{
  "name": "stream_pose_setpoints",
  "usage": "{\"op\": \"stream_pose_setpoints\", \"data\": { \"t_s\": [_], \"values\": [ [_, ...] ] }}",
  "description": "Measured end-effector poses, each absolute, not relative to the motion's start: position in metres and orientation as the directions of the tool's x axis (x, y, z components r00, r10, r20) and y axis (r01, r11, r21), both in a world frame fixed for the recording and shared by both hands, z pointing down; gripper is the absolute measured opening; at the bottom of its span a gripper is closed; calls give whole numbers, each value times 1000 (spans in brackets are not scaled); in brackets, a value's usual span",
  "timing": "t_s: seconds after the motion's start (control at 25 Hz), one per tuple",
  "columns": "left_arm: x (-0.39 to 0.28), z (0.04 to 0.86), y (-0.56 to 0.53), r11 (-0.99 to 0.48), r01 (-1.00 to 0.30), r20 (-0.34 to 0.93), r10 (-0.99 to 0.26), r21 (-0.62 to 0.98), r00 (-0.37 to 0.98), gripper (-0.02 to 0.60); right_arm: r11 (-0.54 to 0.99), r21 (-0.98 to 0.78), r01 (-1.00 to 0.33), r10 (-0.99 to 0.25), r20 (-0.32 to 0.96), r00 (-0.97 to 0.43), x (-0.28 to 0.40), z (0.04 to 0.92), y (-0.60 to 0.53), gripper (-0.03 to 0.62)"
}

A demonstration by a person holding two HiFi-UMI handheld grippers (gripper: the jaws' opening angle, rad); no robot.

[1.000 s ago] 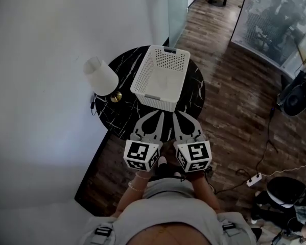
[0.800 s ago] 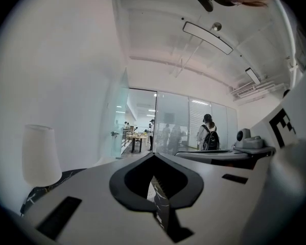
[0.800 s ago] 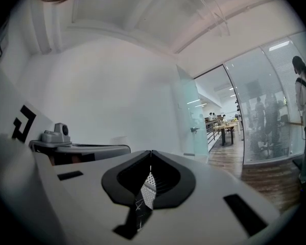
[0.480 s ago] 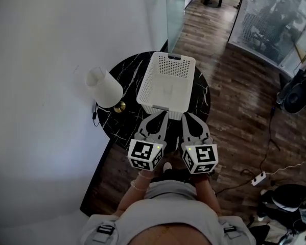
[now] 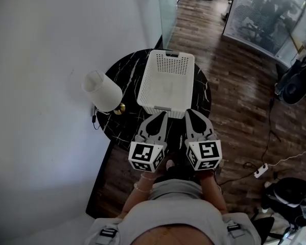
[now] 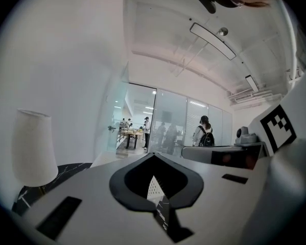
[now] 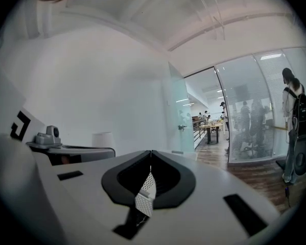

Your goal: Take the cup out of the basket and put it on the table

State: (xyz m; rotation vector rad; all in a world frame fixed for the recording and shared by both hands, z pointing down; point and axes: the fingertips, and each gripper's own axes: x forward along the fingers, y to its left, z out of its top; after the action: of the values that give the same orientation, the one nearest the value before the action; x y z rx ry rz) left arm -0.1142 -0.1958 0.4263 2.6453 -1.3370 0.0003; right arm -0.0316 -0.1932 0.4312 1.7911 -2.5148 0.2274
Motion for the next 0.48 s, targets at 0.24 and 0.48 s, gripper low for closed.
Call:
{"op": "stream_pose_setpoints", "data": {
  "t_s": [0.24,0.48],
  "values": [
    [-141,428,-215,-503,-848,76,-851,169,520,5,401,-84,-912,-904,128,-409,-56,431,-221,11],
    [-147,428,-242,-446,-880,88,-882,162,463,5,452,-101,-886,-878,125,-462,-60,429,-254,11]
  ]
}}
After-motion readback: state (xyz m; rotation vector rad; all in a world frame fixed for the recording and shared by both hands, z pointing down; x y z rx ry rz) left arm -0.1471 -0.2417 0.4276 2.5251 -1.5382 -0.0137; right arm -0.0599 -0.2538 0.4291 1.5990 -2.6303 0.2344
